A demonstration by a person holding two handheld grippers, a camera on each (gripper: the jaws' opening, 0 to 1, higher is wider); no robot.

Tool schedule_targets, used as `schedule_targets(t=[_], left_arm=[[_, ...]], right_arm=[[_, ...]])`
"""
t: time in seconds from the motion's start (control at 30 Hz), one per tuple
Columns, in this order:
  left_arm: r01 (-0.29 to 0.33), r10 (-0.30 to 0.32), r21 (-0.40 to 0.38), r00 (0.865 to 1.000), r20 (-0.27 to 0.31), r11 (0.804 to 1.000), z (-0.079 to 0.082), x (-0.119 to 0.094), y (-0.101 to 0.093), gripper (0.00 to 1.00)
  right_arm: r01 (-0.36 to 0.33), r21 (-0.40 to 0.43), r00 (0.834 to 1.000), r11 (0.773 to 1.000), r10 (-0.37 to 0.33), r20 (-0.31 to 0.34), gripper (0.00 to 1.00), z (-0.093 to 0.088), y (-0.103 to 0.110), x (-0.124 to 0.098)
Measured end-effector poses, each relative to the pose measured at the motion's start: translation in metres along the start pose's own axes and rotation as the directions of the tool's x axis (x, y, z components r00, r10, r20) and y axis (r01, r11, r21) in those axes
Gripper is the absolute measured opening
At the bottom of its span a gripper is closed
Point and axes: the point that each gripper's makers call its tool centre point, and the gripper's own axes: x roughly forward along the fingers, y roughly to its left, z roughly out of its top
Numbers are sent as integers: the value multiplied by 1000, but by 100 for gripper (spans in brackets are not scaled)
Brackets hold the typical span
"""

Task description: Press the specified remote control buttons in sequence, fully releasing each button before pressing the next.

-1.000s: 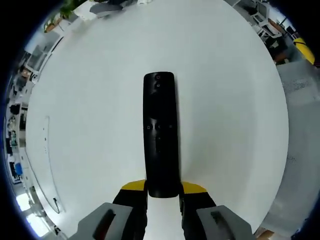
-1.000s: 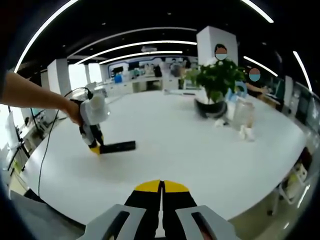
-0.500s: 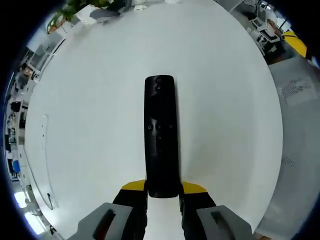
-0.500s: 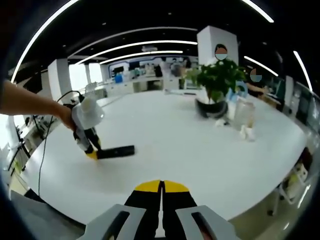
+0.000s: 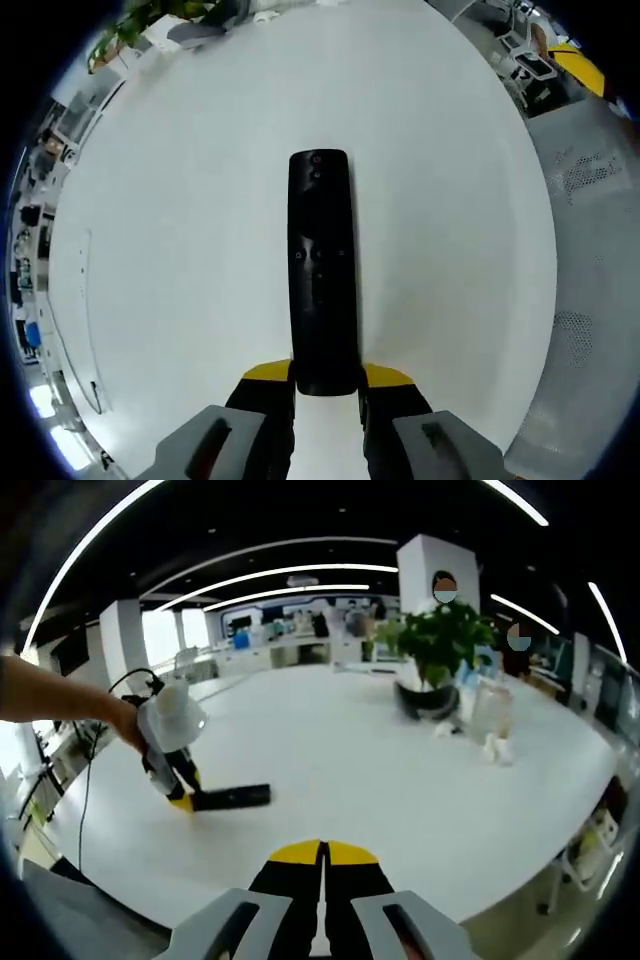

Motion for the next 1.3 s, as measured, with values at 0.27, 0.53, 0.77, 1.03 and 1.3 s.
schedule_targets(t=[0.27, 0.53, 0.77, 1.03, 1.3], left_arm=[[0, 1, -27, 1000, 8, 1000, -1, 0, -6, 23], [0, 0, -26, 1000, 12, 1000, -2, -1, -20, 23], [1, 0, -17, 1000, 26, 1000, -5, -3, -33, 23], [0, 0, -12, 998, 71, 1000, -7, -3, -51, 23], [2, -2, -2, 998, 64, 1000, -8, -3, -66, 23]], right_arm=[[-7, -10, 1000, 1000, 7, -5, 0, -1, 2, 0], [0, -10, 1000, 1000, 0, -11, 0, -2, -1, 0], [6, -10, 1000, 1000, -6, -13, 0, -3, -2, 0], [15, 9, 1000, 1000, -15, 9, 0, 1, -5, -2], [20, 10, 1000, 1000, -20, 10, 0, 1, -6, -2]])
